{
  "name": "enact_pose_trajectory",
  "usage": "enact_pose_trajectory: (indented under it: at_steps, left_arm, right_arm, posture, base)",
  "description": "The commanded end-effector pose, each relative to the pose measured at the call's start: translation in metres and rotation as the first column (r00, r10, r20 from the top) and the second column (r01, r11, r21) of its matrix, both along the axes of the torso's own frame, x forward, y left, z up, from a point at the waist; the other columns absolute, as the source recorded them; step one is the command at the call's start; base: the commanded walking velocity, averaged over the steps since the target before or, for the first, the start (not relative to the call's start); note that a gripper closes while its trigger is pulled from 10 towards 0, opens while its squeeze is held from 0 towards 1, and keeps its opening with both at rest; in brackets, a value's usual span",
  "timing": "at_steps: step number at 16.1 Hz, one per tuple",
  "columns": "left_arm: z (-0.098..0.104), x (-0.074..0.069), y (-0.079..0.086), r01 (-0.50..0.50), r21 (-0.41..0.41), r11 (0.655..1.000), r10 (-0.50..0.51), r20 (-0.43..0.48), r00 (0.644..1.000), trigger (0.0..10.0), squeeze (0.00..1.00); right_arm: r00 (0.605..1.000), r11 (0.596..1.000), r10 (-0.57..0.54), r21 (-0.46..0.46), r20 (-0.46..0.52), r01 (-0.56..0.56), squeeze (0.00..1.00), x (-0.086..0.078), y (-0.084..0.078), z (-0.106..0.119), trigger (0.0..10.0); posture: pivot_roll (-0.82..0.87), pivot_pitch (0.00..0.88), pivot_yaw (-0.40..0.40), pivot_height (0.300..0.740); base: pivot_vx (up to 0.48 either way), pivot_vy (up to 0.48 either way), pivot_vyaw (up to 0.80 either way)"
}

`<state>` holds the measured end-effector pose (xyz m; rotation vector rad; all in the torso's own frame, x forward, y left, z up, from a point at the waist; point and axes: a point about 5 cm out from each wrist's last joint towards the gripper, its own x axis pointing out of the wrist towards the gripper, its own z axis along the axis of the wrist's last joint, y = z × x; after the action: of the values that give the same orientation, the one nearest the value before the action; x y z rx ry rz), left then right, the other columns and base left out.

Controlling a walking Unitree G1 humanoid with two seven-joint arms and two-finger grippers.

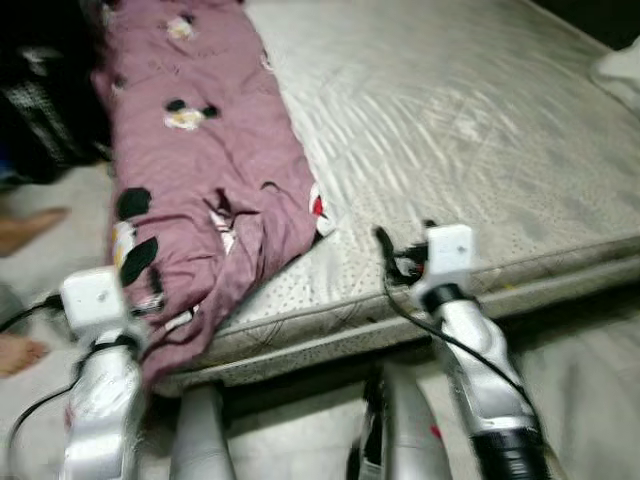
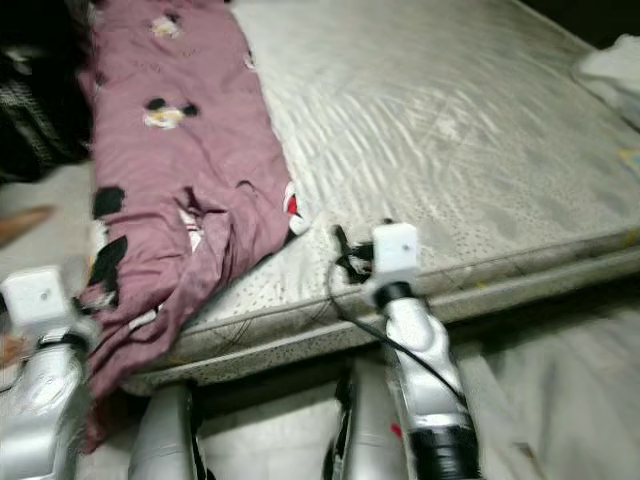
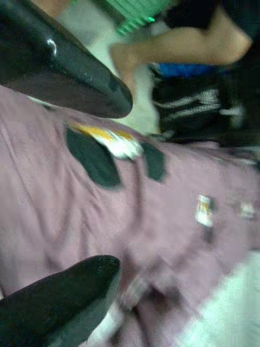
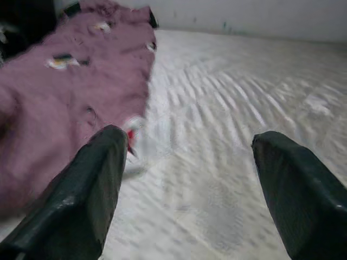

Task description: Clean up the room

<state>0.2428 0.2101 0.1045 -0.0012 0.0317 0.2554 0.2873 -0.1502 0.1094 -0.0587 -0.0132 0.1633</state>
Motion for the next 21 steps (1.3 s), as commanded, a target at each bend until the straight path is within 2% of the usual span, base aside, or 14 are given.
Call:
enact_pose_trajectory:
  at_steps: [1,3,5,7,9,10,12,13,14,16,17,19,20,21]
  left_arm:
    - [-0.009,-0.006,0.004,-0.017,-0.002,1.0,0.016,-0.047,0.999,10.0,0.0]
    - [-0.011,-0.005,0.003,-0.01,-0.014,1.0,0.009,-0.063,0.998,10.0,0.0]
    - [-0.018,-0.003,0.004,-0.014,-0.027,1.0,0.011,-0.121,0.993,10.0,0.0]
    - [-0.021,0.0,0.006,-0.043,-0.075,0.996,0.033,-0.127,0.991,10.0,0.0]
    - [-0.013,0.01,0.005,-0.044,-0.171,0.984,0.033,-0.067,0.997,10.0,0.0]
    - [-0.01,0.012,0.004,-0.045,-0.188,0.981,0.036,-0.054,0.998,10.0,0.0]
    - [0.005,0.027,0.004,-0.064,-0.263,0.963,0.079,0.048,0.996,10.0,0.0]
    - [0.006,0.028,0.005,-0.072,-0.262,0.962,0.089,0.053,0.995,10.0,0.0]
    - [0.009,0.033,0.01,-0.104,-0.272,0.957,0.129,0.077,0.989,10.0,0.0]
    - [0.012,0.047,0.02,-0.121,-0.28,0.952,0.15,0.084,0.985,10.0,0.0]
    - [0.014,0.063,0.022,-0.105,-0.298,0.949,0.128,0.059,0.99,10.0,0.0]
    - [0.014,0.075,0.02,-0.086,-0.322,0.943,0.103,0.036,0.994,10.0,0.0]
    - [0.016,0.092,0.019,-0.064,-0.361,0.93,0.08,0.028,0.996,10.0,0.0]
    - [0.015,0.1,0.015,-0.047,-0.368,0.929,0.056,0.014,0.998,10.0,0.0]
  right_arm:
    - [1.0,1.0,-0.019,0.007,-0.011,0.019,0.0,0.0,-0.003,-0.002,10.0]
    - [1.0,1.0,-0.021,0.009,-0.013,0.021,0.0,0.0,-0.003,-0.002,10.0]
    - [1.0,1.0,-0.02,0.01,-0.015,0.021,0.0,0.001,-0.004,-0.002,10.0]
    - [0.999,1.0,-0.027,0.012,-0.017,0.027,0.0,0.001,-0.005,-0.002,10.0]
    - [0.999,0.999,-0.049,-0.025,-0.014,0.048,0.0,-0.002,-0.018,0.0,10.0]
    - [0.998,0.998,-0.056,-0.037,-0.016,0.055,0.0,-0.003,-0.022,0.0,10.0]
    - [0.995,0.989,-0.089,-0.124,-0.041,0.083,0.0,-0.011,-0.052,-0.001,10.0]
    - [0.995,0.987,-0.094,-0.136,-0.045,0.087,0.0,-0.013,-0.056,-0.001,10.0]
    - [0.992,0.98,-0.112,-0.174,-0.064,0.1,0.0,-0.023,-0.071,-0.003,10.0]
    - [0.988,0.973,-0.129,-0.204,-0.085,0.109,0.0,-0.032,-0.081,-0.004,10.0]
    - [0.988,0.97,-0.125,-0.222,-0.09,0.103,0.0,-0.038,-0.084,-0.003,10.0]
    - [0.988,0.968,-0.125,-0.228,-0.088,0.102,0.0,-0.041,-0.086,-0.001,10.0]
    - [0.988,0.963,-0.13,-0.249,-0.087,0.105,0.0,-0.045,-0.092,0.003,10.0]
    - [0.986,0.96,-0.135,-0.26,-0.092,0.107,0.0,-0.048,-0.096,0.005,10.0]
  posture:
    - [0.0,0.062,-0.011,0.495]
    - [0.0,0.062,-0.011,0.495]
    - [-0.01,0.063,-0.015,0.495]
    - [-0.01,0.066,-0.019,0.495]
    - [-0.03,0.072,-0.03,0.495]
    - [-0.05,0.089,-0.04,0.495]
    - [-0.08,0.107,-0.059,0.495]
    - [-0.1,0.112,-0.064,0.495]
    - [-0.12,0.123,-0.074,0.495]
    - [-0.15,0.127,-0.083,0.495]
    - [-0.17,0.135,-0.09,0.495]
    - [-0.19,0.136,-0.092,0.495]
    - [-0.21,0.136,-0.091,0.495]
    - [-0.22,0.138,-0.091,0.495]
  base:
    - [0.0,0.0,0.0]
    - [0.0,0.0,0.0]
    - [0.0,0.0,0.0]
    - [0.0,0.0,0.0]
    - [0.0,0.0,0.0]
    - [0.0,0.0,0.0]
    - [0.0,0.0,0.0]
    - [0.0,0.0,0.0]
    - [0.0,0.0,0.0]
    - [0.0,0.0,0.0]
    - [0.0,0.0,0.0]
    - [0.0,0.0,0.0]
    - [0.0,0.0,0.0]
    - [0.0,0.0,0.0]
